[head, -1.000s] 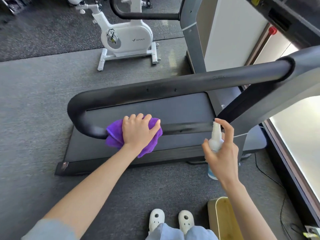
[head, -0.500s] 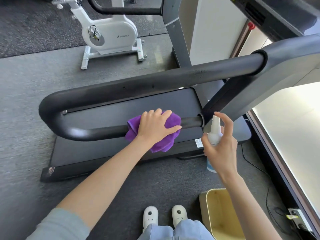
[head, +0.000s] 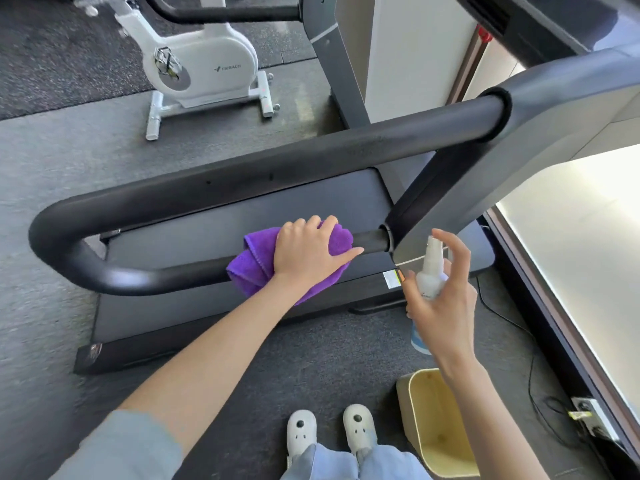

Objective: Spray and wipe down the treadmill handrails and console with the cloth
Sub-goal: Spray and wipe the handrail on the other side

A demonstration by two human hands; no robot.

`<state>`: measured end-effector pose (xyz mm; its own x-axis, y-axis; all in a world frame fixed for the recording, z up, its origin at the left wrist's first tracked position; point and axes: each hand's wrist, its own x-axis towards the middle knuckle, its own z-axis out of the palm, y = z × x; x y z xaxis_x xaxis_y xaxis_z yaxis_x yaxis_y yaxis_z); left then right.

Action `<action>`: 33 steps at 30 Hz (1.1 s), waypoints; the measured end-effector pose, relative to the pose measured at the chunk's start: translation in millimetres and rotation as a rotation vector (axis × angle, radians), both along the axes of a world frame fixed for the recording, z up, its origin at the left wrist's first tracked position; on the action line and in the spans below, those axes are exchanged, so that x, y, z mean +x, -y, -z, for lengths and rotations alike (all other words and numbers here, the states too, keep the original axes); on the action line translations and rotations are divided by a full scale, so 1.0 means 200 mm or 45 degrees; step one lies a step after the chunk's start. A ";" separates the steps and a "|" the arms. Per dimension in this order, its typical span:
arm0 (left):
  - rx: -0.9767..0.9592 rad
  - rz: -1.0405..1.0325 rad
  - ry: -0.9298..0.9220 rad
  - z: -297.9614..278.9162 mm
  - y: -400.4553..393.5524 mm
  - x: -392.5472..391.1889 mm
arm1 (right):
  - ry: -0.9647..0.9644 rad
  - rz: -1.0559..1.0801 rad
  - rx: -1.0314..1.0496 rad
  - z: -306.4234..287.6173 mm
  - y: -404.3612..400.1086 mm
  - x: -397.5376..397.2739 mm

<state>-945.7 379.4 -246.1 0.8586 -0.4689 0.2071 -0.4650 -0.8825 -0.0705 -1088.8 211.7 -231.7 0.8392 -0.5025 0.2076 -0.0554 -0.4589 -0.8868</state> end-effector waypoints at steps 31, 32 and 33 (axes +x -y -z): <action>0.084 0.233 -0.411 -0.01 0.37 0.13 | 0.020 0.038 0.006 -0.03 0.02 -0.07; 0.057 0.225 -0.433 0.00 0.36 0.13 | 0.009 0.035 0.009 -0.04 0.02 -0.08; 0.030 0.218 -0.458 0.00 0.34 0.13 | 0.003 0.029 0.012 -0.05 0.02 -0.08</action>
<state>-919.0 311.1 -246.6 0.7833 -0.6127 -0.1049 -0.6041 -0.7901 0.1042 -1104.6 207.6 -222.3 0.8269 -0.5235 0.2051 -0.0635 -0.4494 -0.8911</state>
